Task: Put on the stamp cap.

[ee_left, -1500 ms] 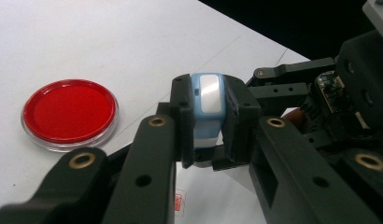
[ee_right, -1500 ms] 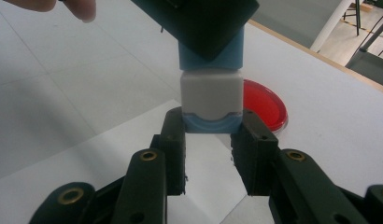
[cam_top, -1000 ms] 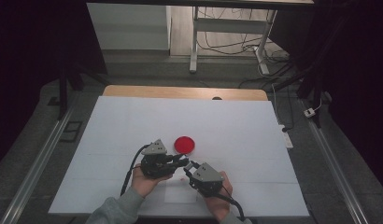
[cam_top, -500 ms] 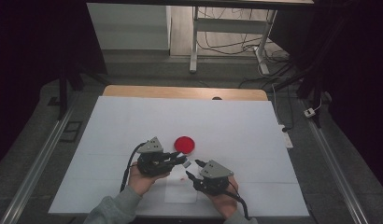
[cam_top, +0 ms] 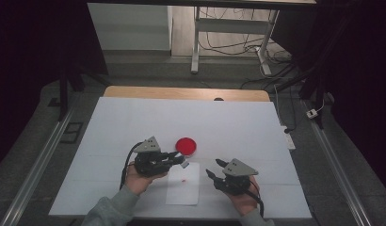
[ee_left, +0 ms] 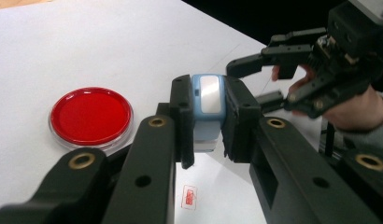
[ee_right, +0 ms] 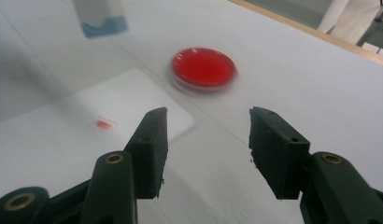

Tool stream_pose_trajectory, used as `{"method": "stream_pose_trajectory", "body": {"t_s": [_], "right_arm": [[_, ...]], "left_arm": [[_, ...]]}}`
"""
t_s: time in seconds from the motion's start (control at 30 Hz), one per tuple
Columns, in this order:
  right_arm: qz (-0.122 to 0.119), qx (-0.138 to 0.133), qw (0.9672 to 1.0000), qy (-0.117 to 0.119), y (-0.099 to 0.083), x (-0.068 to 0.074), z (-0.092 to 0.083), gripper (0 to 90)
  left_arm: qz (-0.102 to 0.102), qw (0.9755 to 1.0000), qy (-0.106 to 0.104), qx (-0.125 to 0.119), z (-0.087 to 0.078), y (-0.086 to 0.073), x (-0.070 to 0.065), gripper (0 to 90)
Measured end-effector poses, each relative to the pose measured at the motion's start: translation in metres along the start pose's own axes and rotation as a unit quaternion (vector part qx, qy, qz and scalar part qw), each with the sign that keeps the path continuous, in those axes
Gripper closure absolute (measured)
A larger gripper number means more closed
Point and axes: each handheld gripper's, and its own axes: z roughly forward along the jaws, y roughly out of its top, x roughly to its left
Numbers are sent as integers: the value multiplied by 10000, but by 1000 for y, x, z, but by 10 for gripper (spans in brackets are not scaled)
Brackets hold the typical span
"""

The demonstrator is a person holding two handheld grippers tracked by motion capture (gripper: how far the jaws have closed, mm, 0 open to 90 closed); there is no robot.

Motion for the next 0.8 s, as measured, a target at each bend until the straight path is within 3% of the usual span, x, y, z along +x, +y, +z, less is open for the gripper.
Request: {"method": "stream_pose_trajectory", "body": {"t_s": [0.27,0.53,0.8], "right_arm": [[334,8,9991,-263,-19,-34,-34,478],[528,66,9974,-488,-37,-54,-61,477],[591,145,9966,-548,-43,-61,-63,480]], "left_arm": [[0,10000,14,11,-5,1,5,760],[-11,10000,16,-13,-10,3,8,759],[21,9999,143,33,-12,3,11,759]]}}
